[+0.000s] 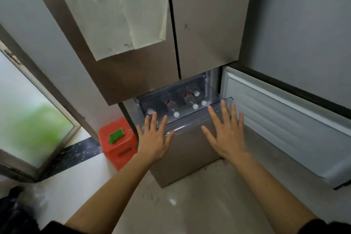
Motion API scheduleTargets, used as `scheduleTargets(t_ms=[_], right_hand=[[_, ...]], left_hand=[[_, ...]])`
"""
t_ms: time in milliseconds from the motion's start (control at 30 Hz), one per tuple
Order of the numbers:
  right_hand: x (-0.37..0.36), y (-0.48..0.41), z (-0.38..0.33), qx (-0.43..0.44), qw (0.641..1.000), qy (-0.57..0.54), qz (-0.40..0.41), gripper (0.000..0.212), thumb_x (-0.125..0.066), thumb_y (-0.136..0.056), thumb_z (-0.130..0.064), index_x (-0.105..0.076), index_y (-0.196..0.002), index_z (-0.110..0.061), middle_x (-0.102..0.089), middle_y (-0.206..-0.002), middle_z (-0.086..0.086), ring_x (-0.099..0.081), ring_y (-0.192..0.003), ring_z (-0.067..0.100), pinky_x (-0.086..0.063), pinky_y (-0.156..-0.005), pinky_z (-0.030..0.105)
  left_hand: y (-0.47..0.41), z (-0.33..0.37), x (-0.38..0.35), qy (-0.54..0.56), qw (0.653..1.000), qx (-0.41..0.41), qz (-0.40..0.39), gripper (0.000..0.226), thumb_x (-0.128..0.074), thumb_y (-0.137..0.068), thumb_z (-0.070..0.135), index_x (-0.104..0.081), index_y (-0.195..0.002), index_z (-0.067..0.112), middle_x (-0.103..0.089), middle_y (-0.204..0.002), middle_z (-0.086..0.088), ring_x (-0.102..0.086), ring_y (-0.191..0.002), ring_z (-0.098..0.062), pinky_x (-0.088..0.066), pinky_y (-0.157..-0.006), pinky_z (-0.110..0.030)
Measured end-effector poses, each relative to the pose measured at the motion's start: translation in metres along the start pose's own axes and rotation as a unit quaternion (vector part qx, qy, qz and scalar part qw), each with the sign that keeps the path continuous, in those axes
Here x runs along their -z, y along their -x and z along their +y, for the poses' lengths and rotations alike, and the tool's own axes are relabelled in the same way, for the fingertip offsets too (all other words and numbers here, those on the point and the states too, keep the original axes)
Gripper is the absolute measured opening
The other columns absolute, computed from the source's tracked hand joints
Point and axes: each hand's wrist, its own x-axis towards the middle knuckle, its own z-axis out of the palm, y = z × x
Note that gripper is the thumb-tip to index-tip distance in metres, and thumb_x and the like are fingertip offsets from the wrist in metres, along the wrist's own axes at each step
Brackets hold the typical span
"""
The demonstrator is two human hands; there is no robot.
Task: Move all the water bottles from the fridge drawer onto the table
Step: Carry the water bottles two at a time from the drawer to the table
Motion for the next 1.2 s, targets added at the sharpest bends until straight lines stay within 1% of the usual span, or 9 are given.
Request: scheduleTargets(t_ms=[133, 300, 467, 633, 700, 833, 1067, 1133, 1200], right_hand=[[-0.012, -0.055, 0.010, 0.037, 0.999, -0.007, -0.035, 0.072, -0.022, -0.097, -0.069, -0.004, -0.158, -0.035, 0.007, -0.167, 0.011, 0.005, -0.152, 0.040, -0.003, -0.119, 0.060], [-0.040, -0.105, 0.014, 0.061, 0.992, 0.001, -0.109, 0.073, -0.018, -0.096, -0.071, -0.002, -0.158, -0.036, 0.007, -0.167, 0.009, 0.008, -0.152, 0.035, 0.005, -0.119, 0.052], [-0.080, -0.150, 0.021, 0.062, 0.984, 0.023, -0.165, 0.072, -0.018, -0.095, -0.071, -0.016, -0.157, -0.034, -0.019, -0.164, 0.012, -0.015, -0.151, 0.036, -0.025, -0.116, 0.054], [-0.117, -0.201, 0.021, 0.049, 0.969, 0.020, -0.241, 0.068, -0.029, -0.095, -0.069, -0.030, -0.152, -0.033, -0.038, -0.154, 0.013, -0.035, -0.141, 0.034, -0.040, -0.108, 0.048], [-0.137, -0.221, 0.022, 0.036, 0.957, 0.007, -0.289, 0.065, -0.035, -0.095, -0.067, -0.035, -0.150, -0.032, -0.043, -0.151, 0.012, -0.039, -0.137, 0.034, -0.042, -0.106, 0.048], [-0.168, -0.255, 0.020, 0.023, 0.915, 0.008, -0.402, 0.070, -0.037, -0.095, -0.068, -0.030, -0.153, -0.031, -0.035, -0.156, 0.012, -0.038, -0.140, 0.034, -0.037, -0.111, 0.048], [-0.204, -0.289, 0.018, 0.054, 0.888, 0.025, -0.456, 0.070, -0.038, -0.097, -0.064, -0.022, -0.157, -0.031, -0.024, -0.162, 0.013, -0.034, -0.143, 0.035, -0.032, -0.112, 0.047], [-0.204, -0.291, 0.019, 0.050, 0.889, 0.011, -0.456, 0.067, -0.042, -0.098, -0.060, -0.027, -0.155, -0.029, -0.030, -0.159, 0.013, -0.038, -0.140, 0.035, -0.035, -0.109, 0.046], [-0.204, -0.293, 0.022, 0.055, 0.887, -0.003, -0.459, 0.062, -0.044, -0.098, -0.056, -0.036, -0.151, -0.026, -0.041, -0.153, 0.013, -0.048, -0.131, 0.032, -0.042, -0.096, 0.038]], left_hand=[[-0.037, 0.006, -0.006, 0.011, 0.999, 0.041, -0.022, 0.070, -0.013, -0.098, 0.065, -0.001, -0.158, 0.033, 0.012, -0.166, -0.006, 0.012, -0.152, -0.031, -0.001, -0.120, -0.061], [-0.081, 0.001, -0.023, 0.018, 0.998, 0.050, -0.045, 0.068, -0.015, -0.099, 0.064, -0.001, -0.158, 0.033, 0.011, -0.166, -0.006, 0.010, -0.153, -0.031, 0.000, -0.120, -0.059], [-0.137, -0.012, -0.056, 0.073, 0.991, 0.065, -0.095, 0.067, -0.019, -0.100, 0.061, -0.007, -0.158, 0.030, 0.000, -0.167, -0.010, 0.000, -0.153, -0.033, -0.009, -0.120, -0.059], [-0.197, -0.020, -0.085, 0.117, 0.978, 0.043, -0.169, 0.063, -0.022, -0.101, 0.060, -0.019, -0.155, 0.028, -0.020, -0.162, -0.017, -0.020, -0.147, -0.038, -0.025, -0.115, -0.058], [-0.219, -0.021, -0.097, 0.144, 0.967, 0.041, -0.205, 0.063, -0.021, -0.101, 0.060, -0.017, -0.156, 0.029, -0.021, -0.162, -0.017, -0.022, -0.147, -0.040, -0.027, -0.115, -0.056], [-0.249, -0.017, -0.123, 0.159, 0.946, 0.059, -0.278, 0.063, -0.016, -0.101, 0.061, -0.009, -0.158, 0.034, -0.012, -0.165, -0.014, -0.014, -0.151, -0.035, -0.017, -0.121, -0.051], [-0.274, -0.002, -0.152, 0.200, 0.929, 0.105, -0.295, 0.061, -0.024, -0.102, 0.059, -0.012, -0.157, 0.036, -0.014, -0.165, -0.011, -0.016, -0.150, -0.038, -0.019, -0.121, -0.049], [-0.276, 0.001, -0.157, 0.207, 0.930, 0.114, -0.282, 0.060, -0.025, -0.102, 0.057, -0.015, -0.157, 0.035, -0.020, -0.164, -0.011, -0.024, -0.147, -0.039, -0.024, -0.120, -0.047], [-0.277, 0.006, -0.155, 0.205, 0.934, 0.113, -0.271, 0.057, -0.028, -0.104, 0.050, -0.021, -0.157, 0.030, -0.031, -0.160, -0.013, -0.035, -0.142, -0.038, -0.031, -0.116, -0.040]])
